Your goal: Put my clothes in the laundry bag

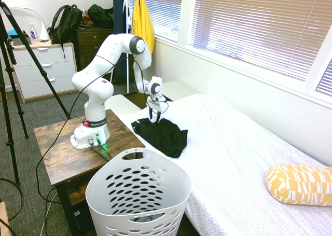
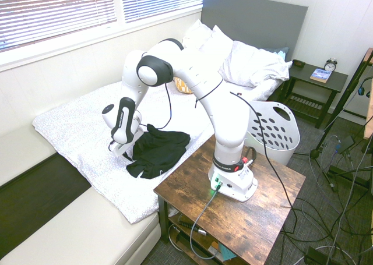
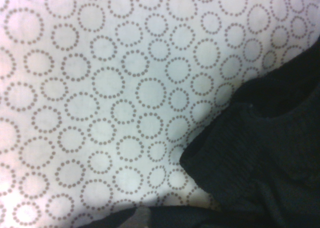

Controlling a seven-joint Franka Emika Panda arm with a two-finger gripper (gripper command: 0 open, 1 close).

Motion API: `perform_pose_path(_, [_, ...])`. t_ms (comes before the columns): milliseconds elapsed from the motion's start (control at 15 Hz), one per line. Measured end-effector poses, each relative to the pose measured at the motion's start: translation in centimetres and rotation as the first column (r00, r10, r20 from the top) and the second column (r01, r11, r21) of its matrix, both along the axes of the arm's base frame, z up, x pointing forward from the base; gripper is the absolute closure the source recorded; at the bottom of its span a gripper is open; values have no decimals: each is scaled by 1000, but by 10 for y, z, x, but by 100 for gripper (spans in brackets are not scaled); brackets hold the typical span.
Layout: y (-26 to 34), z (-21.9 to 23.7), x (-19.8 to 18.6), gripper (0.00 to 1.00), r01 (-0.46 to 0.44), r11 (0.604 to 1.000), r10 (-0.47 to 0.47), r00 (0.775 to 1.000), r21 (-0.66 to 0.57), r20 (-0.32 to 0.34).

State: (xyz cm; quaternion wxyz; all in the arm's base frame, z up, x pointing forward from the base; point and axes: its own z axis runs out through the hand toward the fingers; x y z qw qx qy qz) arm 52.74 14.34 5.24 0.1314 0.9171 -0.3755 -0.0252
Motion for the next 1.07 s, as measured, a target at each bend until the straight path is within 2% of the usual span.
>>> perform_pose_path(467, [4,-26,-8,0,-67,986,53,994,-151,-93])
perform_pose_path(800, [-18,-38,-22,0,-110,958,64,982,-266,-176])
perform_pose_path(867, [-19,-38,-24,100,-120,953,68,980,-278,-189])
perform_pose_path(1067, [-19,-43,-33,100,-149,947,86,972,-285,-220])
